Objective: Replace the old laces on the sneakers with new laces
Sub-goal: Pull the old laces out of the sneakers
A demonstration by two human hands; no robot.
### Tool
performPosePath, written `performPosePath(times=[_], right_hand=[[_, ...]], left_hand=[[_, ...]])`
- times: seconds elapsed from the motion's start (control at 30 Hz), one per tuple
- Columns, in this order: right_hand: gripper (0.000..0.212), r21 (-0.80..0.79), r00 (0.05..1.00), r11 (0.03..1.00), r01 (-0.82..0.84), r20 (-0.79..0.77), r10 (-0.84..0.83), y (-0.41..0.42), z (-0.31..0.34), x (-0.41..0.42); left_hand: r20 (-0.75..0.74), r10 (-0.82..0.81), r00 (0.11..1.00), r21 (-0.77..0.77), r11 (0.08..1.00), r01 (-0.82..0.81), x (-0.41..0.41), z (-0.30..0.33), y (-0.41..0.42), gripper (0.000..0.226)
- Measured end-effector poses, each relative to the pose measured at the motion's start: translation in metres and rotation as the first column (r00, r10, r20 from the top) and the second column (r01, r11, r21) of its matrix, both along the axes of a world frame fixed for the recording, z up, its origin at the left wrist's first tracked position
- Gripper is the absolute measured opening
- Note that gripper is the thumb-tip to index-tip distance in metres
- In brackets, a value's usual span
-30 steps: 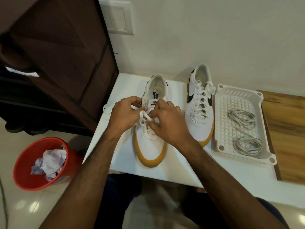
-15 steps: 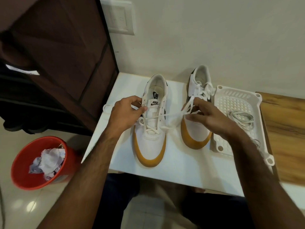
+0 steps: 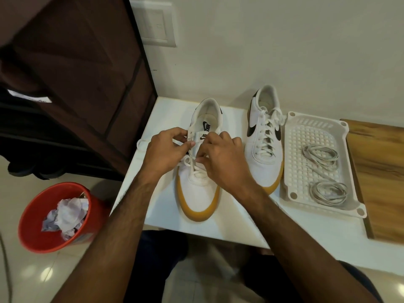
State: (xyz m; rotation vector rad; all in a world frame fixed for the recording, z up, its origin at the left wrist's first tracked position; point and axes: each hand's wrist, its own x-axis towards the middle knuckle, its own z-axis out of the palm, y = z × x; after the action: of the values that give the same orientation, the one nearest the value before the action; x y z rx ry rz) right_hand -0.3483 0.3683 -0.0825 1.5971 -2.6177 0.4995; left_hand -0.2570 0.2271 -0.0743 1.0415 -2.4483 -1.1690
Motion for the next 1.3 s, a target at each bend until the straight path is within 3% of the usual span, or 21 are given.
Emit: performPosePath(times=[0.07, 0.1, 0.17, 0.23, 0.3, 0.37, 0.4, 0.43, 0.5, 0.53, 0.6, 0.67, 0.73, 0.83, 0.93, 1.0, 1.07, 1.17, 1.3], right_hand=[[0.007, -0.013, 0.974, 0.995, -0.101, 0.203, 0.102, 0.011, 0.011, -0.017], [0.007, -0.059, 0.917, 0.982, -0.181, 0.350, 0.190, 0.021, 0.020, -0.028], [0.008, -0.223, 0.705, 0.945, -0.241, 0.629, 0.328, 0.049, 0.039, -0.052], [0.007, -0.360, 0.406, 0.919, -0.162, 0.824, 0.394, 0.074, 0.052, -0.065], [0.008, -0.452, 0.122, 0.890, -0.060, 0.881, 0.456, 0.082, 0.054, -0.065], [0.011, -0.458, -0.013, 0.889, 0.026, 0.889, 0.459, 0.071, 0.049, -0.058], [0.014, -0.418, 0.021, 0.906, 0.067, 0.908, 0.417, 0.062, 0.045, -0.052], [0.017, -0.351, 0.155, 0.931, 0.098, 0.930, 0.334, 0.053, 0.041, -0.046], [0.015, -0.214, 0.545, 0.972, 0.100, 0.829, 0.126, 0.037, 0.030, -0.029], [0.017, -0.163, 0.686, 0.984, 0.073, 0.724, 0.069, 0.031, 0.024, -0.020], [0.027, -0.036, 0.855, 0.999, 0.000, 0.518, 0.019, 0.020, 0.017, -0.003], [0.031, 0.100, 0.961, 0.995, -0.004, 0.275, -0.024, 0.011, 0.015, 0.006], [0.023, 0.159, 0.991, 0.987, 0.022, 0.125, -0.042, 0.005, 0.016, 0.011], [0.011, 0.158, 0.993, 0.987, 0.041, 0.102, -0.057, 0.004, 0.020, 0.008], [0.012, 0.146, 0.943, 0.988, -0.053, 0.332, 0.001, 0.014, 0.020, -0.019], [0.014, 0.074, 0.819, 0.986, -0.150, 0.568, 0.082, 0.028, 0.026, -0.035], [0.014, -0.098, 0.699, 0.989, -0.111, 0.700, 0.148, 0.045, 0.034, -0.046], [0.020, -0.222, 0.652, 0.973, 0.057, 0.747, 0.132, 0.067, 0.045, -0.065], [0.010, -0.010, 0.759, 0.999, 0.050, 0.650, -0.032, 0.082, 0.039, -0.073]], left_hand=[[-0.004, -0.005, 1.000, 0.004, 1.000, 0.005, 0.000, -0.001, -0.001, 0.026], [-0.007, -0.002, 1.000, 0.006, 1.000, 0.002, 0.001, -0.001, -0.002, 0.023], [-0.006, -0.002, 1.000, 0.006, 1.000, 0.002, 0.001, -0.001, -0.002, 0.019], [-0.006, -0.002, 1.000, 0.012, 1.000, 0.002, 0.001, -0.001, -0.002, 0.020], [-0.007, 0.001, 1.000, 0.015, 1.000, -0.001, 0.000, -0.001, -0.002, 0.021], [-0.009, 0.000, 1.000, 0.014, 1.000, 0.000, 0.000, -0.001, 0.000, 0.023], [-0.010, -0.003, 1.000, 0.013, 1.000, 0.004, 0.000, 0.000, 0.001, 0.024], [-0.008, -0.006, 1.000, 0.011, 1.000, 0.006, 0.000, 0.000, 0.002, 0.026], [-0.003, -0.006, 1.000, 0.004, 1.000, 0.006, 0.000, 0.001, 0.003, 0.030], [-0.003, -0.005, 1.000, 0.002, 1.000, 0.005, 0.000, 0.001, 0.003, 0.030], [-0.012, -0.005, 1.000, 0.001, 1.000, 0.005, 0.000, 0.001, 0.002, 0.029], [-0.013, -0.006, 1.000, -0.011, 1.000, 0.005, 0.000, 0.000, 0.001, 0.028], [-0.013, -0.002, 1.000, -0.007, 1.000, 0.002, 0.001, -0.001, 0.001, 0.028], [-0.006, 0.000, 1.000, 0.000, 1.000, 0.000, 0.001, 0.000, -0.001, 0.028], [-0.007, -0.016, 1.000, 0.034, 0.999, 0.017, 0.000, 0.000, 0.000, 0.027], [-0.005, -0.045, 0.999, 0.043, 0.998, 0.045, -0.002, 0.000, 0.005, 0.025], [0.011, -0.059, 0.998, -0.012, 0.998, 0.060, -0.003, -0.002, 0.010, 0.023], [0.005, -0.049, 0.999, -0.026, 0.998, 0.049, -0.004, -0.001, 0.010, 0.025], [0.004, -0.045, 0.999, -0.072, 0.996, 0.045, -0.004, 0.000, 0.011, 0.029]])
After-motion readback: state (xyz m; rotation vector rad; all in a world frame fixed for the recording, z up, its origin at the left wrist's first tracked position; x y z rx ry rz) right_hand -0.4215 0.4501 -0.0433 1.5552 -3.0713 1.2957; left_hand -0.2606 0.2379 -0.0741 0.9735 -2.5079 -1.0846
